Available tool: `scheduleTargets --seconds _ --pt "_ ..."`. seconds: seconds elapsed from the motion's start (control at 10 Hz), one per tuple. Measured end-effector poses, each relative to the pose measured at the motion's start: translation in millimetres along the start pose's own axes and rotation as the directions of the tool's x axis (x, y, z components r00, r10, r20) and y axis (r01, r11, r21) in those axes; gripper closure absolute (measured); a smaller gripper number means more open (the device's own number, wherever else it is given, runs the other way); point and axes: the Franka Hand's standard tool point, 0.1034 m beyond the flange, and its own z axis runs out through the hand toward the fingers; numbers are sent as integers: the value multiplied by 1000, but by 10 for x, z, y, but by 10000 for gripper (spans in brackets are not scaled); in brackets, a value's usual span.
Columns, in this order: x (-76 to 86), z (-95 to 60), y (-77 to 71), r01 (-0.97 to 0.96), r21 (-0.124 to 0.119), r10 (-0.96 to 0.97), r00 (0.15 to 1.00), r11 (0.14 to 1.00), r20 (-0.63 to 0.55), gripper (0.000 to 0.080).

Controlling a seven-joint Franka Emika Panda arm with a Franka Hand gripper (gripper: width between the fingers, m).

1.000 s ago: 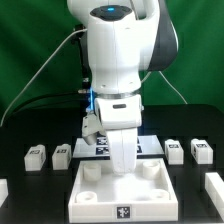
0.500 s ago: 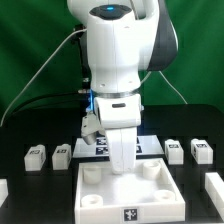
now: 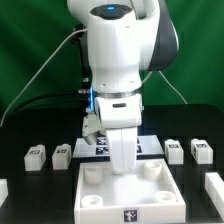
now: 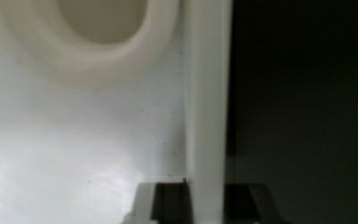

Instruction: Assemble one leg

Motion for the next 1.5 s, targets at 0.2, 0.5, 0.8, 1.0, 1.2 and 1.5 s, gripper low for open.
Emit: scheduleTargets --seconds 0.2,0.5,0.8,1.0,1.2,1.5 --pt "197 3 224 -14 -23 14 1000 1000 -14 736" --pt "464 -3 411 -9 -31 8 999 999 -31 736" --pt "579 4 413 -2 -31 0 999 1000 -39 736" --pt "573 6 411 -4 -42 2 999 999 -43 736" --pt "562 9 407 -9 -50 7 999 999 -46 736" --pt "555 10 407 -10 -50 8 999 999 -46 474"
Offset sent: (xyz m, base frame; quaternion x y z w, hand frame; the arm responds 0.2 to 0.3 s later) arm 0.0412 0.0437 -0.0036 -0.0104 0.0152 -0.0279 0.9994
